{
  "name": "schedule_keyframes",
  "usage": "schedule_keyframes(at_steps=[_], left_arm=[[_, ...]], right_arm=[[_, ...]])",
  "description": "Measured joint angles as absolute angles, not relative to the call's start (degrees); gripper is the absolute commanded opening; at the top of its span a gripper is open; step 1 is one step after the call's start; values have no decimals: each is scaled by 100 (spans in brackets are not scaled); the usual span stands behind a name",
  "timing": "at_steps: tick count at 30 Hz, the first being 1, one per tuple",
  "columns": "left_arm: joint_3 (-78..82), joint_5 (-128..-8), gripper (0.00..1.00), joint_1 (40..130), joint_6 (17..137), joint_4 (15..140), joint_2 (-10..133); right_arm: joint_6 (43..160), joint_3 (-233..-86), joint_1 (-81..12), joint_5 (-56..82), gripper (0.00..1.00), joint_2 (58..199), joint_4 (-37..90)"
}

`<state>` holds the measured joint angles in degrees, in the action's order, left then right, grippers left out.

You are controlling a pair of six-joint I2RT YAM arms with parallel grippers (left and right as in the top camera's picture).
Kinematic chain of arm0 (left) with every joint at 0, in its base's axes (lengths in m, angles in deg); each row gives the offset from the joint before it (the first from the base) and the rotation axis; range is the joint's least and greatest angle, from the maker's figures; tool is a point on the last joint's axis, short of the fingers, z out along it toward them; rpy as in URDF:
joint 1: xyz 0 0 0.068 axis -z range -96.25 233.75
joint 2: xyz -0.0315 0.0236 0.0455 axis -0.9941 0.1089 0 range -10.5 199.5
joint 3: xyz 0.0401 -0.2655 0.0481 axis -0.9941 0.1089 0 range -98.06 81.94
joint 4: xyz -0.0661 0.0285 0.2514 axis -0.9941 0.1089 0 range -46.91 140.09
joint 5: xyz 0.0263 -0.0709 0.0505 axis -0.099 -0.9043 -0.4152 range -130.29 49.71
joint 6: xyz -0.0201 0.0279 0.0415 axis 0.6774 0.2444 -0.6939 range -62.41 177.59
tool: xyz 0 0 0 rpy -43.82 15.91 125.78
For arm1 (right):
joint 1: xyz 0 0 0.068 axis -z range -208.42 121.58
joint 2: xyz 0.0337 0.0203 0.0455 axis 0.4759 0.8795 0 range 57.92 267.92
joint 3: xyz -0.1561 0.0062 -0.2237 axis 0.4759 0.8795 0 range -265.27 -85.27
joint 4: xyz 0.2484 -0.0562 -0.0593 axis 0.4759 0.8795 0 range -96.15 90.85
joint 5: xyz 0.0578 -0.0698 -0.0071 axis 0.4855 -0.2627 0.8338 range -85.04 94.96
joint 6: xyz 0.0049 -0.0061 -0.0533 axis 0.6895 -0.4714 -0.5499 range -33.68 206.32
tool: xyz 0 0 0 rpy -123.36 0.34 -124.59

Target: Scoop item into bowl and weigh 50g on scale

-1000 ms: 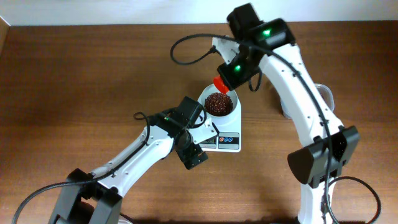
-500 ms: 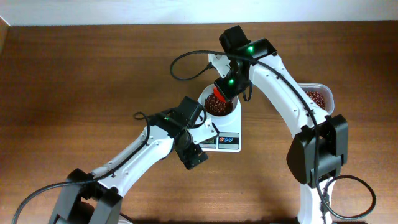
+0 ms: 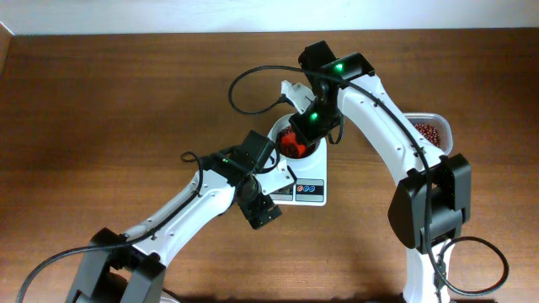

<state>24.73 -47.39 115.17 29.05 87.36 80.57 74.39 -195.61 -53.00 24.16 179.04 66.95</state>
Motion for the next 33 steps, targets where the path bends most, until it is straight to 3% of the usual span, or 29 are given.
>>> schedule_keyframes(at_steps=[9, 18, 33], left_arm=[[2473, -4739, 99, 11517, 2905, 8736, 8057], [2473, -4739, 99, 11517, 2905, 8736, 8057], [2473, -4739, 99, 11517, 2905, 8736, 8057]], right_arm=[[7807, -19559, -5099, 3249, 4, 17906, 6691], [7907, -19559, -3888, 5019, 4, 17906, 6699], [7728, -19889, -3663, 5225, 4, 17528, 6924]])
